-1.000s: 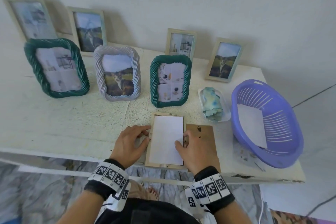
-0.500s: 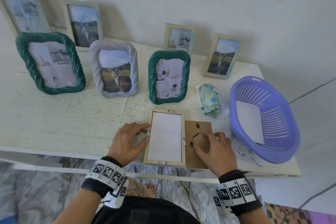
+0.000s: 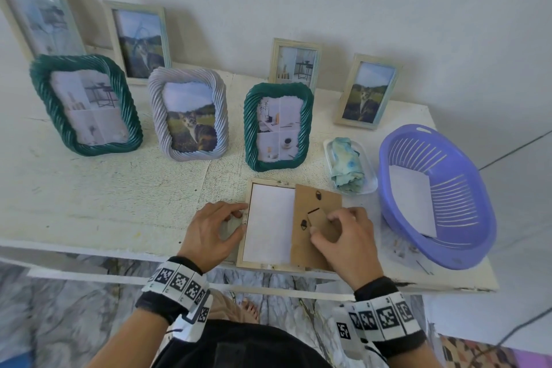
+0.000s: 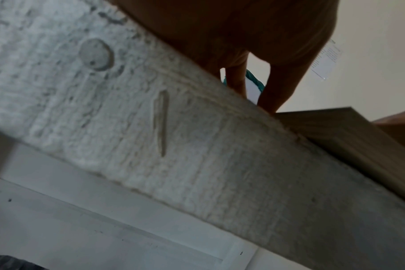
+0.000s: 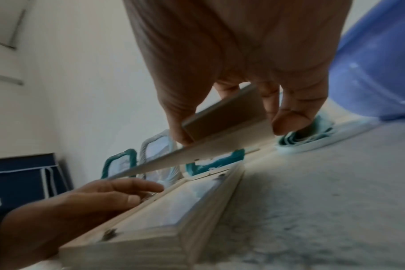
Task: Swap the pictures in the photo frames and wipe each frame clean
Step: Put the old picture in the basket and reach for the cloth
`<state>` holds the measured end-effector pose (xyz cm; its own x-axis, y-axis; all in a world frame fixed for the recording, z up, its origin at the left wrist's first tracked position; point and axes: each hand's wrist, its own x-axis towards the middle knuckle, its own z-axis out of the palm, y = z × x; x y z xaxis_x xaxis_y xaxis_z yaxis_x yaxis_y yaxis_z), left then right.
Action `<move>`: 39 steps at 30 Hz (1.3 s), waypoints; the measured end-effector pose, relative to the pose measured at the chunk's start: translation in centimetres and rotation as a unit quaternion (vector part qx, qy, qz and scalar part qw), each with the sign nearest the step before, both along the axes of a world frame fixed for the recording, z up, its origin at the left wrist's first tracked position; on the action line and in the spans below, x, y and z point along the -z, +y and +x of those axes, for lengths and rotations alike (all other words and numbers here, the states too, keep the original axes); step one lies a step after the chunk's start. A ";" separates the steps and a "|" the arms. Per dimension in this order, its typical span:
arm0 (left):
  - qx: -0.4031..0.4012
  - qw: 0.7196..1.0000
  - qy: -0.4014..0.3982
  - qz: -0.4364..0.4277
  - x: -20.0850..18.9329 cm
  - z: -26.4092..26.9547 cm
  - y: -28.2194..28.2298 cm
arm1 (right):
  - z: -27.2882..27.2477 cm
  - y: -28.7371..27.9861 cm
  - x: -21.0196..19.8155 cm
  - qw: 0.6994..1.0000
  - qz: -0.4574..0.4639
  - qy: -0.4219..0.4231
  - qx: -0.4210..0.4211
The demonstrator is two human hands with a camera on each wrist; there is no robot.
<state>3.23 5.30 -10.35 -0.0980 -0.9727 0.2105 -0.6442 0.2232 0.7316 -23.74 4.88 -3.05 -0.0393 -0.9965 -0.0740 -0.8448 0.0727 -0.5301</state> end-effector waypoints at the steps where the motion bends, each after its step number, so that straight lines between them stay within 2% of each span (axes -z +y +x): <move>1: 0.000 1.000 0.001 0.001 -0.1 0.0 0.0 | 0.9 -0.1 -0.1 1.000 -0.003 0.009 -0.018; 4: -0.002 1.000 0.003 0.005 -0.2 0.0 0.0 | 3.5 -0.4 -0.1 0.997 -0.001 0.047 -0.060; 9: -0.003 1.000 -0.004 0.008 -0.2 0.0 -0.2 | 6.2 -0.7 0.9 0.993 0.006 0.081 -0.082; 13: 0.001 1.000 -0.006 0.013 -0.4 0.0 -0.2 | 7.1 -0.8 1.4 0.988 -0.028 0.122 -0.088; 17: 0.008 1.000 -0.010 0.009 -0.5 0.1 -0.3 | 7.1 -0.9 1.6 0.979 -0.021 0.163 -0.117; 19: 0.012 1.000 -0.017 0.008 -0.5 0.2 -0.3 | 6.7 -1.1 1.7 0.981 -0.018 0.143 -0.133; 23: 0.019 0.998 -0.056 -0.010 -1.0 0.1 -0.2 | 4.1 -2.0 1.5 0.987 -0.006 0.010 -0.160; 26: 0.019 0.997 -0.074 -0.007 -1.7 -0.1 -0.1 | 1.0 -2.9 1.4 0.979 0.027 -0.047 -0.197; 31: -0.002 0.999 -0.043 0.034 -2.2 -0.8 -0.1 | -1.4 -3.6 1.7 0.954 0.063 0.019 -0.291; 34: -0.024 0.998 -0.019 0.058 -2.3 -0.9 -0.2 | -1.5 -4.0 1.6 0.948 0.061 0.034 -0.309; 39: -0.004 0.999 -0.019 0.046 -2.2 -0.6 -0.3 | -1.5 -5.1 1.1 0.933 0.051 0.069 -0.351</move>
